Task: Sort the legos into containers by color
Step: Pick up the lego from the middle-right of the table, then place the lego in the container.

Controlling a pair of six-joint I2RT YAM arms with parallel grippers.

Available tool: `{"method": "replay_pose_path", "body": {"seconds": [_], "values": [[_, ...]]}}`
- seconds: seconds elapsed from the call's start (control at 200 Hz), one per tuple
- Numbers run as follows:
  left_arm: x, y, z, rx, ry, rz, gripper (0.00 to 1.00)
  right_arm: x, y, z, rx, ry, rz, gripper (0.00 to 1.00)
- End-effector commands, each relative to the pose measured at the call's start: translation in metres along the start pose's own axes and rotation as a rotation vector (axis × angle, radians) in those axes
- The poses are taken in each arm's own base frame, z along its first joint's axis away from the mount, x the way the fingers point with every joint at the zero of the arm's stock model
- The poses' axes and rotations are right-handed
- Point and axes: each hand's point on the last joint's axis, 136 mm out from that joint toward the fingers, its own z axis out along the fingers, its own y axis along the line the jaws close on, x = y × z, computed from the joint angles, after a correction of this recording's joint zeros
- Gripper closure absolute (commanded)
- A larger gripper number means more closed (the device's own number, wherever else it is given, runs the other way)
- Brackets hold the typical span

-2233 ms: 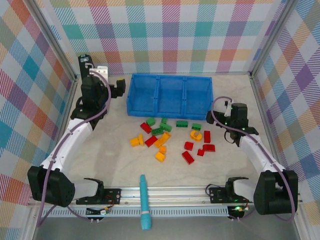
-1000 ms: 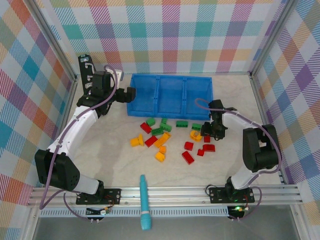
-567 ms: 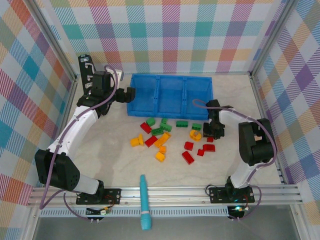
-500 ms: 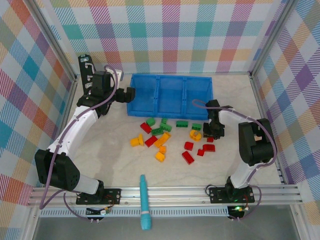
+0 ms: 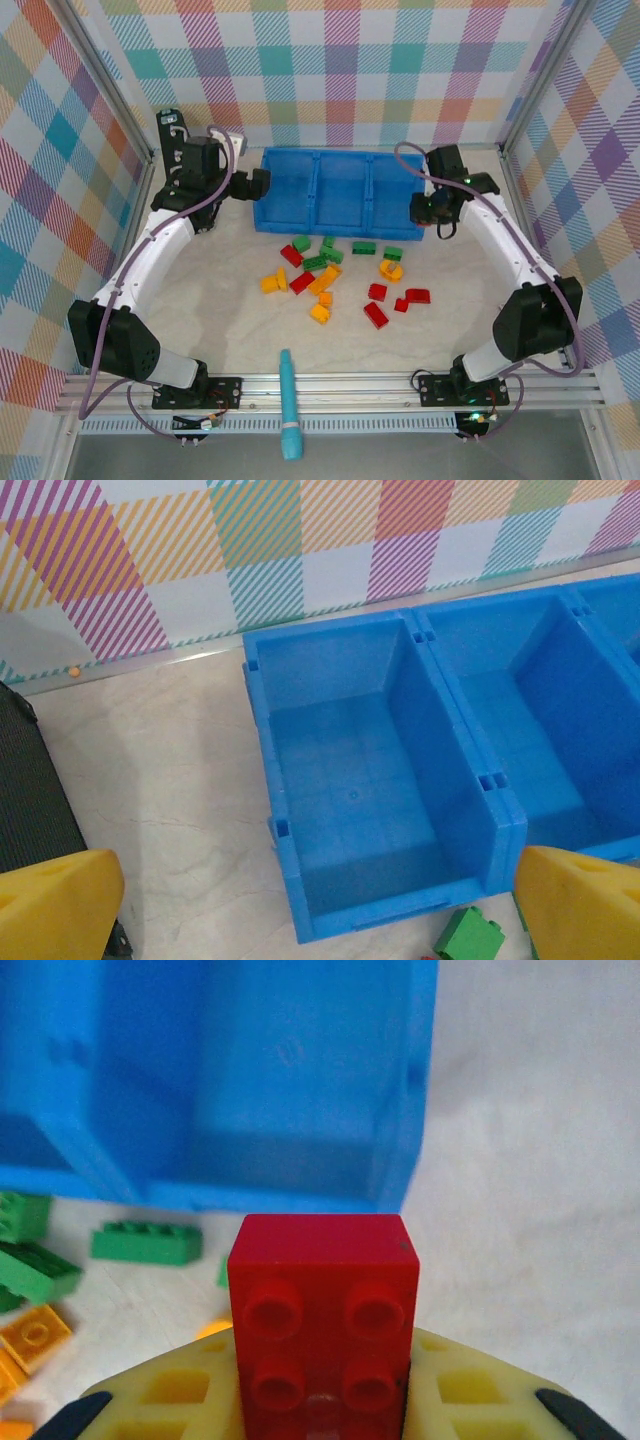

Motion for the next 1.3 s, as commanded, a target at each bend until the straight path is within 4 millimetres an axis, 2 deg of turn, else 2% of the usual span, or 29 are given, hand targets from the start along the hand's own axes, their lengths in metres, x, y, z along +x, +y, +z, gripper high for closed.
{"method": "replay_pose_path", "body": {"seconds": [0.0,0.13,0.28,0.39,0.51,0.635,0.775,0.875,1.0,1.17,1.295], "values": [[-0.004,-0.004,-0.012,0.000,0.003,0.048,0.00,-0.023,0.003,0.005,0.026,-0.011,-0.141,0.72],[0.002,0.010,-0.015,-0.078,0.044,0.038,0.00,-0.056,0.013,0.025,0.021,-0.057,-0.188,0.72],[0.005,0.002,-0.019,-0.033,0.030,0.010,0.00,-0.073,0.026,0.057,0.000,-0.055,-0.214,0.71],[0.004,-0.002,-0.021,-0.012,-0.006,-0.024,0.00,-0.075,0.033,0.082,-0.009,-0.028,-0.224,0.70],[0.009,-0.001,-0.020,-0.018,-0.001,-0.030,0.00,-0.068,0.040,0.110,-0.014,0.018,-0.242,0.68],[0.011,-0.001,-0.022,-0.020,0.005,-0.030,0.00,-0.059,0.039,0.126,-0.001,0.056,-0.250,0.64],[0.010,0.000,-0.023,-0.026,0.006,-0.032,0.00,-0.059,0.040,0.118,-0.011,0.048,-0.243,0.55],[0.010,0.000,-0.023,-0.027,0.008,-0.032,0.00,-0.060,0.042,0.100,-0.023,0.032,-0.234,0.52],[0.010,0.003,-0.024,-0.042,0.003,-0.035,0.00,-0.048,0.053,0.072,-0.077,0.030,-0.213,0.50],[0.009,0.003,-0.026,-0.041,-0.008,-0.029,0.00,0.005,0.065,0.050,-0.102,0.100,-0.205,0.48],[0.008,0.003,-0.025,-0.044,-0.009,-0.027,0.00,0.057,0.072,0.054,-0.150,0.191,-0.175,0.33]]}}
